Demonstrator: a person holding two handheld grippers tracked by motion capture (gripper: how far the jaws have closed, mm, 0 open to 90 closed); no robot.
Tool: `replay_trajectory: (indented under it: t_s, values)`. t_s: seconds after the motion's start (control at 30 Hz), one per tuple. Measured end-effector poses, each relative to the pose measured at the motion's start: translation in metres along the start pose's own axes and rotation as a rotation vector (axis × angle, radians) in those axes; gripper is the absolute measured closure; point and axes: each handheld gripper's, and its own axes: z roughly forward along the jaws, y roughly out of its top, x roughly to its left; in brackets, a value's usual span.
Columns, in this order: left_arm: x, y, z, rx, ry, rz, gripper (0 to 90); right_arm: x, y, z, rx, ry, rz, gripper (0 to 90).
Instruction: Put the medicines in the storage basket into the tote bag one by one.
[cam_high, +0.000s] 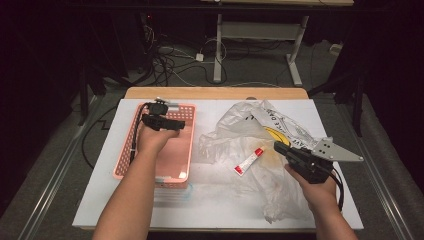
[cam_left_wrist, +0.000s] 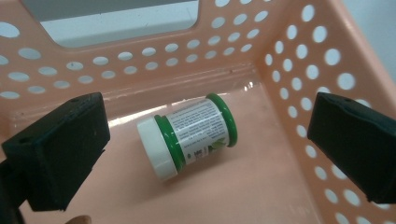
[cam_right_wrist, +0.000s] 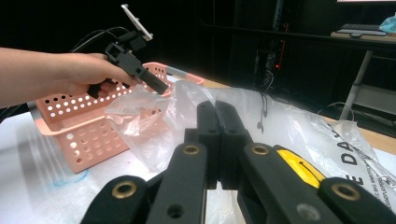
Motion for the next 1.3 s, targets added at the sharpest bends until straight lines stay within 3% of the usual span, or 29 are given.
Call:
replay_trajectory:
  t_s: [0.3, 0.57, 1.03, 1.2, 1.3]
  values:
    - [-0.001, 0.007, 0.013, 0.028, 0.038, -0.019, 1.3, 0.0, -0.001, 0.001, 0.004, 0.004, 0.003, 90.0]
    - [0.005, 0.005, 0.022, 0.063, 0.049, -0.062, 6.6, 0.0, -0.002, 0.001, 0.005, 0.005, 0.007, 90.0]
    - [0.005, -0.001, 0.034, 0.161, 0.067, -0.072, 15.9, 0.0, -0.003, 0.002, 0.009, 0.006, 0.009, 90.0]
    - [0.003, -0.002, 0.035, 0.172, 0.074, -0.073, 25.1, 0.001, -0.002, 0.001, 0.009, 0.005, 0.008, 90.0]
    - [0.004, -0.002, 0.035, 0.173, 0.07, -0.077, 26.2, 0.0, -0.002, 0.001, 0.009, 0.004, 0.009, 90.0]
